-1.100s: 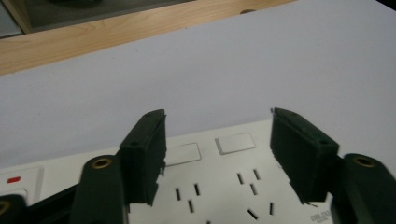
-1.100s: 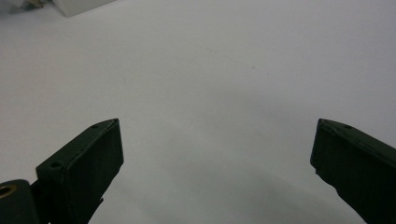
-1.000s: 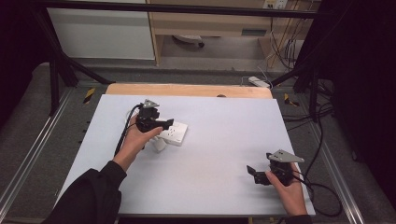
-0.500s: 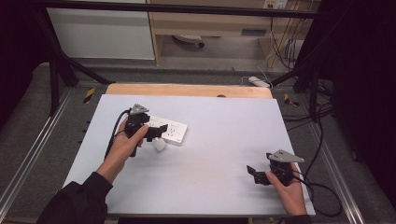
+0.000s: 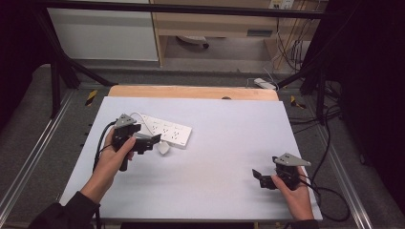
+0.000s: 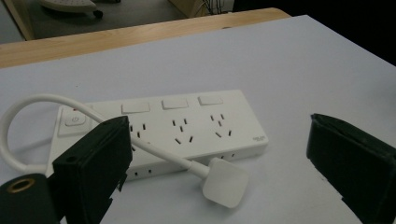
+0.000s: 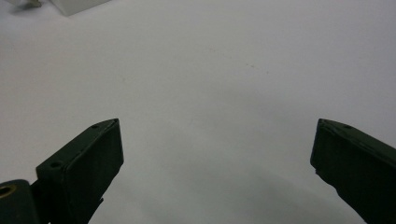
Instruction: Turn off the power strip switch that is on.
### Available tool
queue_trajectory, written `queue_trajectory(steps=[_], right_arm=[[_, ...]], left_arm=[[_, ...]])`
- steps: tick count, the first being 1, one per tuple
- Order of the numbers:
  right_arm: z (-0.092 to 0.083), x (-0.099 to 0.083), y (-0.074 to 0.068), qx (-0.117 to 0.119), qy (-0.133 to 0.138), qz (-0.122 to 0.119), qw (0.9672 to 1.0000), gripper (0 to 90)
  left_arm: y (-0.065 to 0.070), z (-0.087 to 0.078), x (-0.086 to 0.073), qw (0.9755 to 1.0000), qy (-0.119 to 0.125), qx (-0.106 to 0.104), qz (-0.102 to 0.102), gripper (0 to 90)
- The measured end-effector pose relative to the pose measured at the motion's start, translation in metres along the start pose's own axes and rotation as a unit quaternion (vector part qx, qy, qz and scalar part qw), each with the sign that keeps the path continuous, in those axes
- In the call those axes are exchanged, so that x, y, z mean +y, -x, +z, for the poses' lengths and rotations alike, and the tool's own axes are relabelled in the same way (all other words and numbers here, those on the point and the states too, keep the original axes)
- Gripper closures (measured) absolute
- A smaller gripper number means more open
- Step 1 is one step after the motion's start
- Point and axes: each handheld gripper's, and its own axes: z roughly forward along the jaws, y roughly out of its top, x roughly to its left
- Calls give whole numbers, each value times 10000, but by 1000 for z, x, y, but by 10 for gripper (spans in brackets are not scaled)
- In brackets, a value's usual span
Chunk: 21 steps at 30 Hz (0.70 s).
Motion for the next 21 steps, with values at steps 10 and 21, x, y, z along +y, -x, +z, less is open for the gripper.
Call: queue_trajectory(steps=[10,21], right_arm=[[1,0,0,-5,-27,-1,10000,30],[0,0,0,-17,-30,-4,10000,30]], left_arm=[[6,-28,-23,9999,60,-96,-4,84],[9,-54,-48,9998,184,-27,-31,85]])
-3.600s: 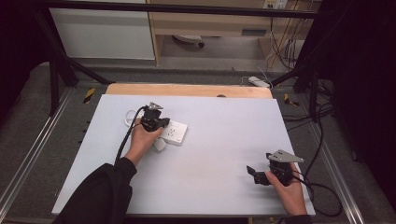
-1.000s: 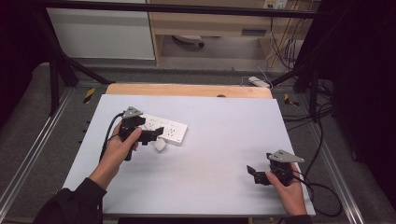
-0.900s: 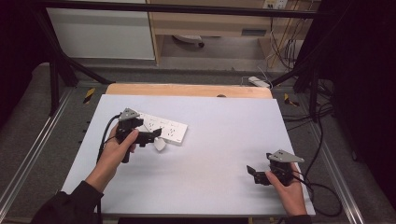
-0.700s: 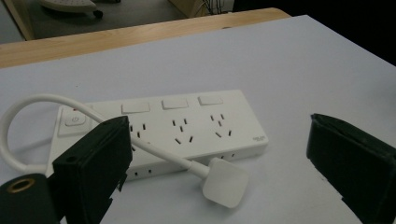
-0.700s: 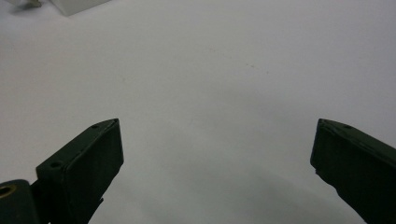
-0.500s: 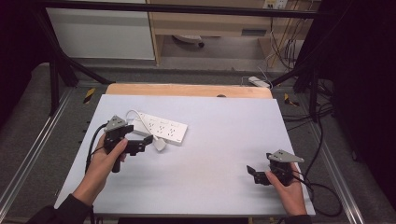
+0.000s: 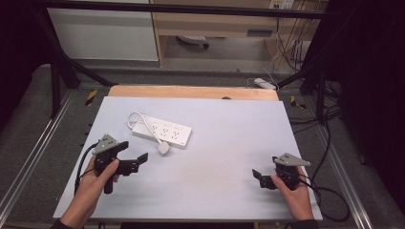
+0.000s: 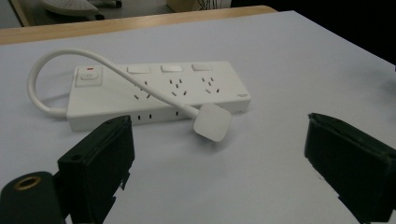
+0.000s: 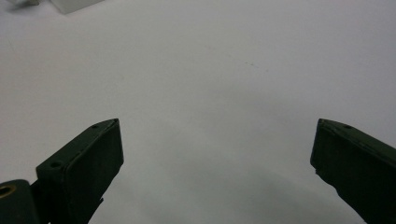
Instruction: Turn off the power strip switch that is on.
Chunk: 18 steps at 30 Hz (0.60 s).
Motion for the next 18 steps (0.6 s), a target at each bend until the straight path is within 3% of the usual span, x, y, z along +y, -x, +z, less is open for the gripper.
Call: queue_trajectory(steps=[12,18], right_arm=[[0,0,0,-17,-18,11,10000,30],[0,0,0,-36,-14,10,10000,30]], left_arm=[[-5,-14,-33,9994,63,43,-329,93],[-2,-17,-46,9996,-44,24,-276,95]])
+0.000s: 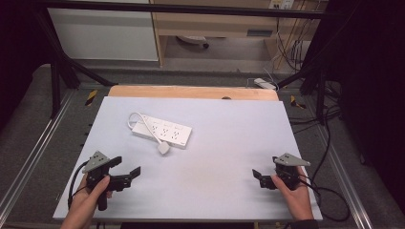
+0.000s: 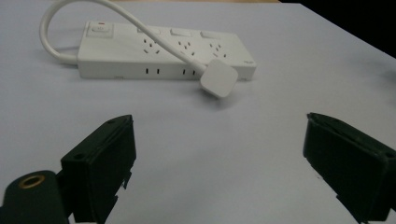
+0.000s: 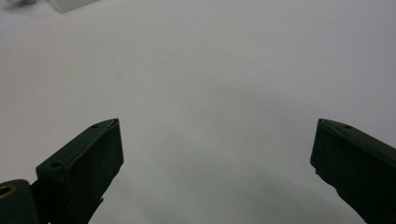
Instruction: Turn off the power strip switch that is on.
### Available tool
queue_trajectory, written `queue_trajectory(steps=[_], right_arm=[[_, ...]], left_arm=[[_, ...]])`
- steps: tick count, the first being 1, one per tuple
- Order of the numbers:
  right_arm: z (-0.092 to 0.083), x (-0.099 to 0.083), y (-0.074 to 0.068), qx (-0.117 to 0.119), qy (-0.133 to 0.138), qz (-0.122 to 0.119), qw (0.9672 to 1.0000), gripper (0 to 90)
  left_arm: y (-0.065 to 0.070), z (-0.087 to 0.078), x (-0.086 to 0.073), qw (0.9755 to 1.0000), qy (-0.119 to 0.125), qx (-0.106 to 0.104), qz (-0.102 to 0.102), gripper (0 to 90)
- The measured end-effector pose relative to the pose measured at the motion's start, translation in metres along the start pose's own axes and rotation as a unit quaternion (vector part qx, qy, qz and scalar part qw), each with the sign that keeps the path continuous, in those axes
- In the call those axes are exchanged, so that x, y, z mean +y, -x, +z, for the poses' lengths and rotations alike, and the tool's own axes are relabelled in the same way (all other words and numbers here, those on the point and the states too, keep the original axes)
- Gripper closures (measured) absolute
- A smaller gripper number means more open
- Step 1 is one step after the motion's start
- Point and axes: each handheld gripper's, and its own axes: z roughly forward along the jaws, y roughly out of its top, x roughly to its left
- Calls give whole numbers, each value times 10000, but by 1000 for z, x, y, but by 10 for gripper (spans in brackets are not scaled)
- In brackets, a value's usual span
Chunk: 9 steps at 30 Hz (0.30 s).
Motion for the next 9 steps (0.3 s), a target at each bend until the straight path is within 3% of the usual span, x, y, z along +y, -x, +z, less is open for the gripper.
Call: queue_trajectory(steps=[9], right_arm=[[2,0,2,-195,0,15,9998,25]], left_arm=[[-9,-7,-15,9999,-36,124,-44,97]])
